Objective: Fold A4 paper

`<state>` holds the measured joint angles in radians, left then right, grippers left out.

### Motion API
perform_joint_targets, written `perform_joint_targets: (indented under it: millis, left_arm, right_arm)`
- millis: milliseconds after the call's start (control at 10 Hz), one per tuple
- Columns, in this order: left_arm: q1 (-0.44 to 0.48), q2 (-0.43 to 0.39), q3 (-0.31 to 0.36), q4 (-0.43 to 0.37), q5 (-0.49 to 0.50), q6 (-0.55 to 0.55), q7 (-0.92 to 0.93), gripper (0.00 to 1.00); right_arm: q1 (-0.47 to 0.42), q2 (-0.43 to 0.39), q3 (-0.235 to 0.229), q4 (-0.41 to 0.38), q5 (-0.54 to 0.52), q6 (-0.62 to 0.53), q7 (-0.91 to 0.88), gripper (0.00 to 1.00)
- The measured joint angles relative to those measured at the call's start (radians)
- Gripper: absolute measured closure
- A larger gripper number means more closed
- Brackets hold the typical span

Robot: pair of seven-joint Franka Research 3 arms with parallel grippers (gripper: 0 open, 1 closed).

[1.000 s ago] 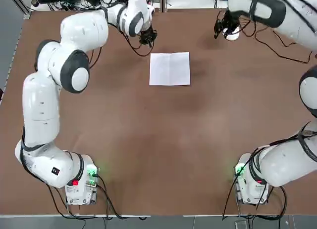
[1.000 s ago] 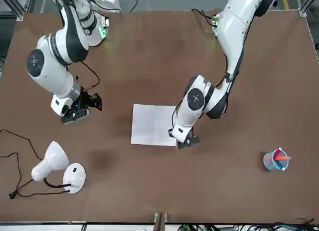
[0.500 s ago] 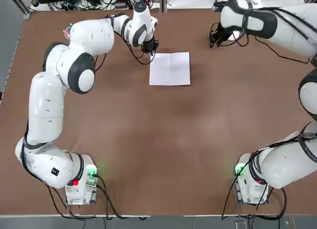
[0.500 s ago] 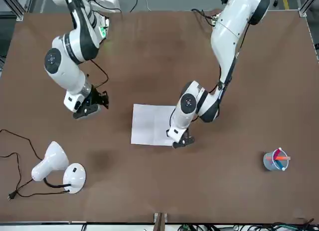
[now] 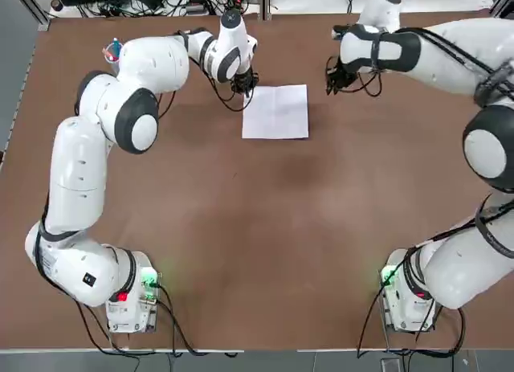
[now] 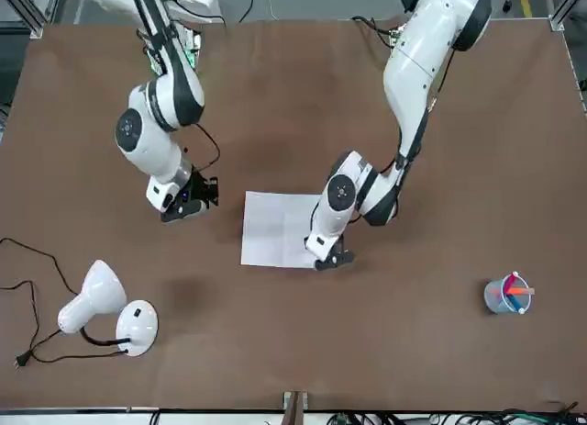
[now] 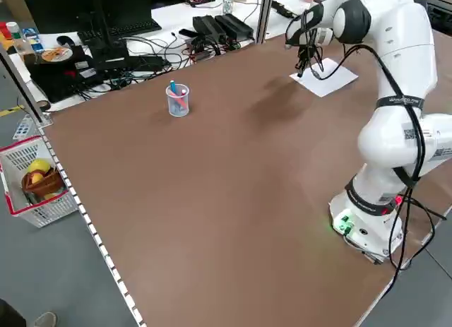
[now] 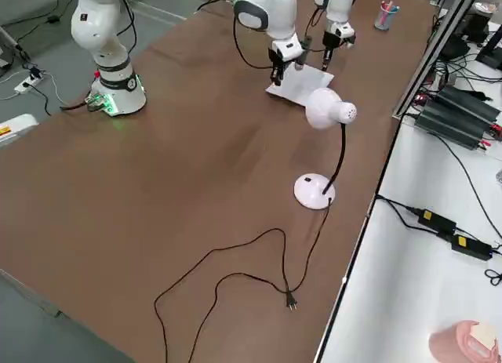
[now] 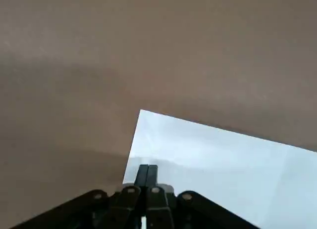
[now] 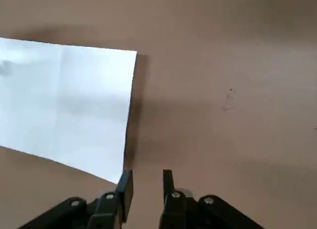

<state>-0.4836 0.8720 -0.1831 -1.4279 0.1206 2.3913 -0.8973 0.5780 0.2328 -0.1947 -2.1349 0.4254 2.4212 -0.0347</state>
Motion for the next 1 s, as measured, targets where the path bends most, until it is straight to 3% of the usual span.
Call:
perform_joint_targets:
  millis: [300,600,1000]
  left_arm:
    - [-0.009,0.013,0.000,0.000,0.000,0.004,-0.002,0.99]
    - [-0.019,0.018,0.000,0.001,0.008,0.007,-0.011,0.99]
    - [-0.020,0.019,-0.001,0.001,0.023,0.009,-0.014,0.99]
  right_arm:
    - [0.000,0.088,0.000,0.001,0.058,0.080,0.002,0.74]
    - [0.002,0.133,0.024,0.016,0.146,0.096,0.002,0.96]
    - [0.003,0.216,0.072,0.055,0.201,0.177,0.004,0.99]
